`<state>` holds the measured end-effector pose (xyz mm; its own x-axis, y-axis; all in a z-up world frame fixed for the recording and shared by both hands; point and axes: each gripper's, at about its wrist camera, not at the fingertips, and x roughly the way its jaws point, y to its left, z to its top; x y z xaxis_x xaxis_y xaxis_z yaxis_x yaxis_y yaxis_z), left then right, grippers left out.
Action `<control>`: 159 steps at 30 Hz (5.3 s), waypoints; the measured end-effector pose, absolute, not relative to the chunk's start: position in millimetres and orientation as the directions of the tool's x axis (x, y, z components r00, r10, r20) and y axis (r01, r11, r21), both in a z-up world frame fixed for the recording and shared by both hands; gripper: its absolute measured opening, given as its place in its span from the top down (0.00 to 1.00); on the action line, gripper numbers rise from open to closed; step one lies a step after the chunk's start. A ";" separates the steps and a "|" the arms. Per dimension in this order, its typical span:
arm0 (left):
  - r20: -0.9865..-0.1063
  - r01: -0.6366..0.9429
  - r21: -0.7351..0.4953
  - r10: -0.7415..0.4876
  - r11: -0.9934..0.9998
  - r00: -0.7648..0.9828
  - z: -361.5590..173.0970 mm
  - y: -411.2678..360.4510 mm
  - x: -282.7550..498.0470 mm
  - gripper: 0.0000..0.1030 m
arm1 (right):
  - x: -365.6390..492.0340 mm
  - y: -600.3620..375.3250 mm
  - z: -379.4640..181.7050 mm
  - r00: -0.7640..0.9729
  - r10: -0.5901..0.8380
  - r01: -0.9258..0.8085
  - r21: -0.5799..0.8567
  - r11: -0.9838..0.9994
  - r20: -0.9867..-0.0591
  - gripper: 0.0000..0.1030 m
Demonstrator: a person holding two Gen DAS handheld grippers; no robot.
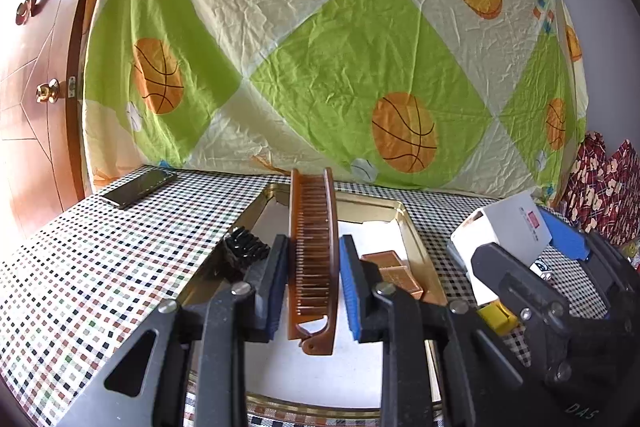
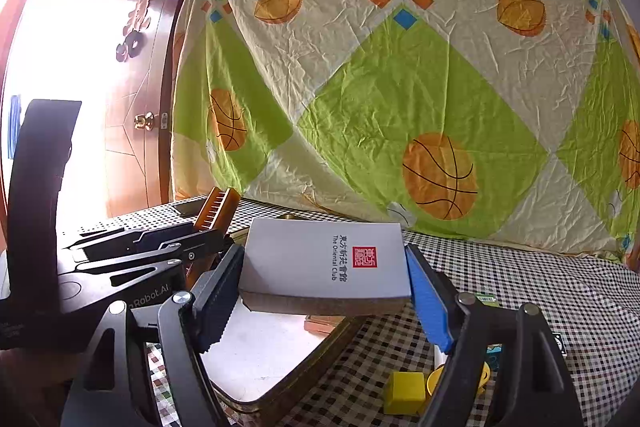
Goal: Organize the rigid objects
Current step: 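Carry the comb with the left tool while the right tool carries the white box over the tin, then lower the comb into the tin with the left tool while the right tool releases the white box, then move the left tool toward the yellow cube while the right tool approaches the yellow face block, then close the right tool on the yellow face block while the left tool closes on the yellow cube, then lift the yellow cube with the left tool while the right tool lifts the face block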
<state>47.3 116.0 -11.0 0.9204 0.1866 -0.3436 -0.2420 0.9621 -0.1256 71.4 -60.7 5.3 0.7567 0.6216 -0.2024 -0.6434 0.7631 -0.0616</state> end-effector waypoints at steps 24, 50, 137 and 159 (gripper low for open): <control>-0.418 -0.253 -0.098 0.190 0.963 0.888 -16.0 141.8 60.8 0.77 | 82.6 -32.4 -1.6 0.728 0.633 -0.670 -0.079 0.738 -0.263 0.23; -0.547 -0.256 -0.042 0.192 0.966 0.815 -27.1 155.4 94.4 0.42 | 151.5 -3.3 -7.2 0.608 0.654 -0.706 0.071 0.705 -0.449 0.21; -0.712 0.114 0.062 -0.036 0.992 0.702 -51.6 -59.6 146.9 0.65 | 191.3 -210.3 -50.1 0.685 0.333 -0.329 0.133 0.935 -0.648 0.47; -0.691 0.099 0.055 -0.034 0.994 0.722 -47.7 -55.2 146.6 0.78 | 186.3 -208.9 -44.9 0.697 0.343 -0.345 0.124 0.930 -0.630 0.47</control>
<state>146.6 -55.2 -47.7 0.7222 -0.0337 -0.6908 0.0986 0.9936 0.0546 186.3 -208.9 -44.9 0.6973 0.3427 -0.6295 -0.3448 0.9304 0.1245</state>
